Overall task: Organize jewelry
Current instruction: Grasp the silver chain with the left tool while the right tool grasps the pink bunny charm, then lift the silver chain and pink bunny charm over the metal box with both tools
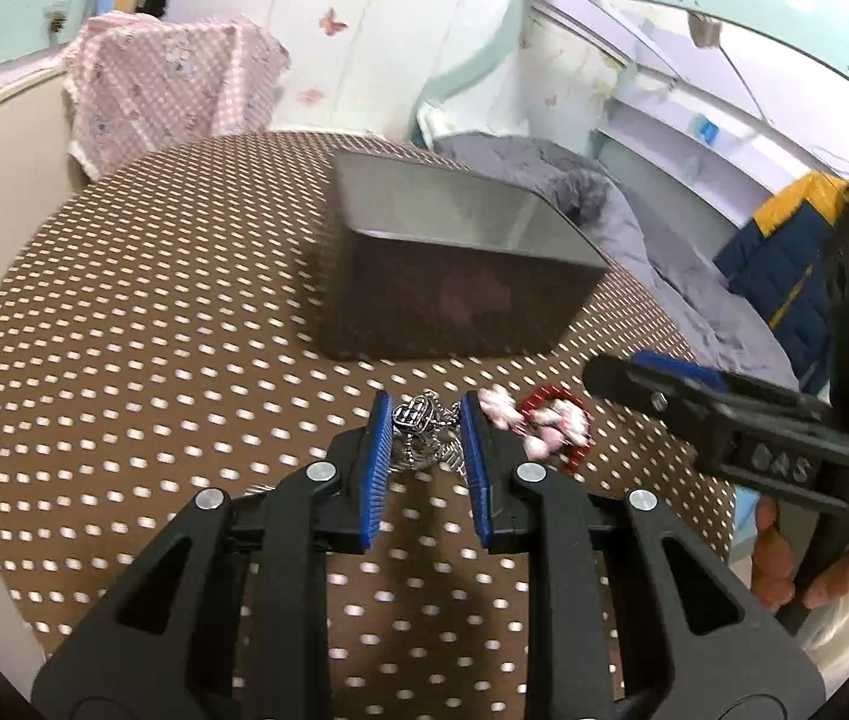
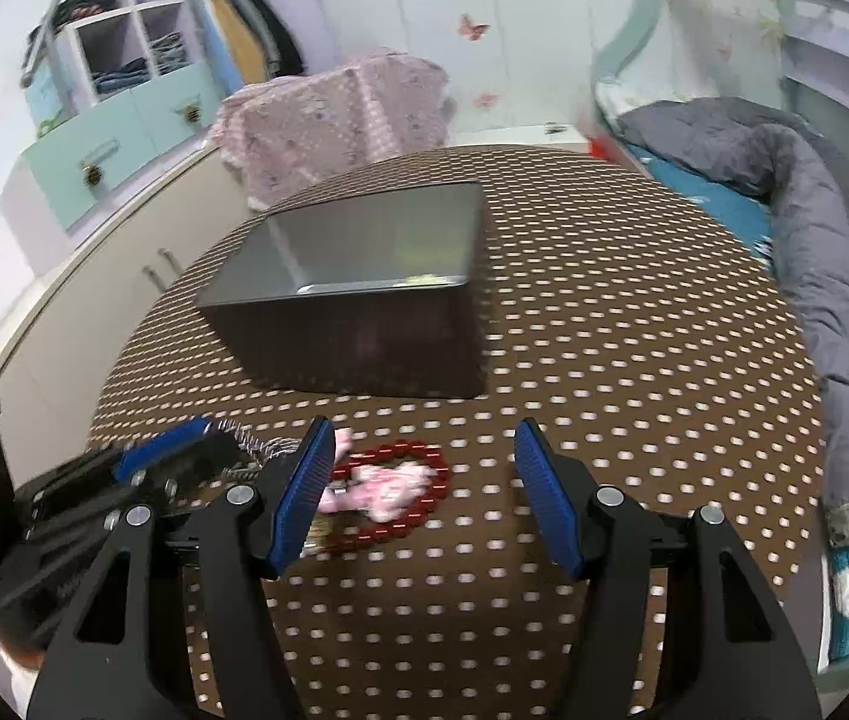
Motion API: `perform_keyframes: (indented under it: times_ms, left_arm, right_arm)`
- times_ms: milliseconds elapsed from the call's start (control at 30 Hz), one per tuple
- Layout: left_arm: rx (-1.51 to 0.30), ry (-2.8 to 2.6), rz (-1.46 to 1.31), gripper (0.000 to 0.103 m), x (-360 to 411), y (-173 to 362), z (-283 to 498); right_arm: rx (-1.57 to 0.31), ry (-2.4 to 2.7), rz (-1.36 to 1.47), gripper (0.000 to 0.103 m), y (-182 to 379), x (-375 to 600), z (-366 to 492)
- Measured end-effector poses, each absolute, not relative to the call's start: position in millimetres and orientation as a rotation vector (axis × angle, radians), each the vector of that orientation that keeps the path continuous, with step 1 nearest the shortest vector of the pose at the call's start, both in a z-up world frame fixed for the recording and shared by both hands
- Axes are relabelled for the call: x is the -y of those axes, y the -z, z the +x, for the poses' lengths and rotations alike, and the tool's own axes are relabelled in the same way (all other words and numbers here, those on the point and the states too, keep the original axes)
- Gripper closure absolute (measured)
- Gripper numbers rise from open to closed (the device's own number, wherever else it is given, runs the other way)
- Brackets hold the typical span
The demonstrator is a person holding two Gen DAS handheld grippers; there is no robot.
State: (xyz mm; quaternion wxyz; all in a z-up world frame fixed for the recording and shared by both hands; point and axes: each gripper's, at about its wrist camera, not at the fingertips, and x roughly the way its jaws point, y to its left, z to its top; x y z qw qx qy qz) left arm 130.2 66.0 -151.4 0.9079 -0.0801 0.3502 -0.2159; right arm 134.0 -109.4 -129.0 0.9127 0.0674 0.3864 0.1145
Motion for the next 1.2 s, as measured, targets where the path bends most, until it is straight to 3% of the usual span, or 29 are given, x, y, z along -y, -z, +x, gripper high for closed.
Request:
perform_keyframes:
  times_ms: [167,400,467,600,1200]
  left_arm:
    - [-0.721,0.392,-0.197,0.08,-81,155,135]
    - [-0.725,0.366,-0.216,0.08,-92,162,137]
    - [-0.726,0.364,-0.222,0.08,-93,163,138]
    - [-0.732,0.363,-0.227,0.08,-98,166,140]
    - [-0.662,0.37,-0.2,0.08,-93,139,142]
  right_arm:
    - [-0.804,-0.297,0.048,0.065,132,85,136]
    - [-0.842,-0.332,-0.077,0.07,145,56,149]
    - [-0.86,-0.329,-0.106,0.08,151,52,153]
    - [-0.87,-0.308,-0.11,0.088,156,53,158]
    - [-0.81,-0.334,0.055,0.088,122,87,149]
